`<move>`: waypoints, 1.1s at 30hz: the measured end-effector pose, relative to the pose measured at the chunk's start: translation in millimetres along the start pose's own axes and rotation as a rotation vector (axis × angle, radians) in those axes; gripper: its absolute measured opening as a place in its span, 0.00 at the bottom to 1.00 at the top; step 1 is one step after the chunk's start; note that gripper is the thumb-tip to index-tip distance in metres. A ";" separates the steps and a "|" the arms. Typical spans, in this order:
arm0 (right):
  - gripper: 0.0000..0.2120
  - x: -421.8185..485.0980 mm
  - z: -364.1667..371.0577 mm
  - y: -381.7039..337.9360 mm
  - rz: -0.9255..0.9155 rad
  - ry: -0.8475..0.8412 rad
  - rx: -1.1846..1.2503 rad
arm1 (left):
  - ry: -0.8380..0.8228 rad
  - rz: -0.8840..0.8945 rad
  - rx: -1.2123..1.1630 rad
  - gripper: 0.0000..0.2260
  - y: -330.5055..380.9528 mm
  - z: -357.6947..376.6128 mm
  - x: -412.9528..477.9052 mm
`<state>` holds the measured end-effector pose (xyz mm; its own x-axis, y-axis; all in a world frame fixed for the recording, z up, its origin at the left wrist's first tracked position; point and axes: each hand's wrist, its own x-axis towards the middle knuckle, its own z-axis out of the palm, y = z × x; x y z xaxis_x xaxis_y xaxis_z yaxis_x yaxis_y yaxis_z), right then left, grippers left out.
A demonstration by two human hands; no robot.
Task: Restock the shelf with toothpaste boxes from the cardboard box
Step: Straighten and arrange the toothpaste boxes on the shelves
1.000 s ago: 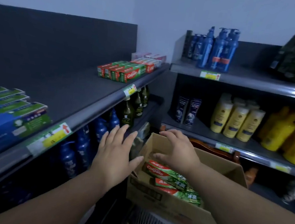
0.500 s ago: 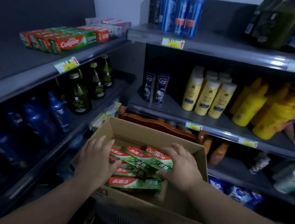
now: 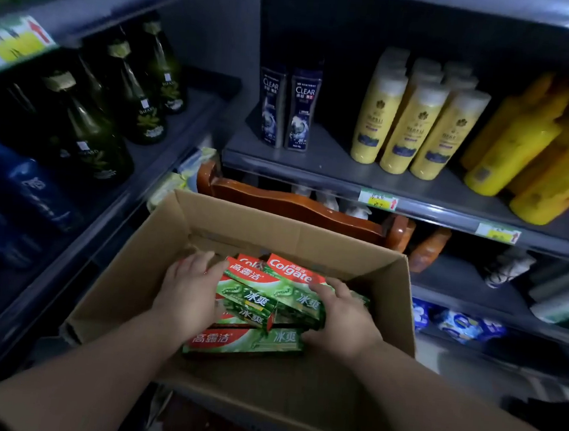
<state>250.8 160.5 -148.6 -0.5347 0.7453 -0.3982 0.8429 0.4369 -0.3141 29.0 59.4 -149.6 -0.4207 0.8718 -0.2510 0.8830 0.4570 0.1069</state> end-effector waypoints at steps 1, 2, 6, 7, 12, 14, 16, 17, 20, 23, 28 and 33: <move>0.41 2.9 3.5 0.4 0.017 -0.016 0.004 | -0.030 0.004 0.019 0.35 -3.0 2.4 6.0; 0.41 5.7 7.0 0.1 0.036 -0.031 0.010 | -0.062 0.005 0.044 0.36 -5.8 4.3 11.1; 0.38 17.3 18.3 -3.3 0.097 -0.019 0.012 | -0.153 -0.015 0.124 0.34 -18.6 8.2 27.9; 0.37 19.5 20.0 -4.8 0.112 -0.006 0.011 | -0.160 -0.022 0.125 0.33 -22.0 8.7 31.3; 0.32 24.9 27.0 -15.4 0.144 0.031 -0.047 | -0.175 -0.027 0.078 0.23 -33.2 9.4 43.6; 0.30 26.6 30.4 -18.9 0.130 0.038 -0.056 | -0.184 -0.016 0.034 0.23 -34.7 10.1 45.7; 0.28 27.2 32.4 -21.6 0.133 0.045 -0.003 | -0.160 0.016 -0.003 0.25 -34.8 9.8 46.9; 0.28 27.5 32.9 -22.1 0.133 0.051 0.045 | -0.144 0.041 -0.021 0.28 -33.5 8.4 46.5; 0.27 28.0 23.6 -21.4 0.171 0.073 0.304 | -0.129 0.082 -0.169 0.39 -29.1 1.1 44.7; 0.23 27.7 -1.5 -20.3 0.184 -0.009 0.664 | -0.133 0.070 -0.414 0.42 -28.0 -10.2 43.9; 0.16 24.4 -30.8 -19.7 0.155 -0.156 1.214 | -0.103 -0.048 -0.835 0.23 -26.3 -44.7 39.8; 0.16 24.6 -32.0 -20.8 0.132 -0.215 1.404 | -0.099 -0.072 -0.973 0.17 -34.8 -64.6 27.8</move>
<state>222.0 185.8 -124.3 -0.5640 0.5957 -0.5718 0.1966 -0.5757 -0.7937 -26.8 79.2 -98.2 -0.4087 0.8374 -0.3629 0.2802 0.4935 0.8234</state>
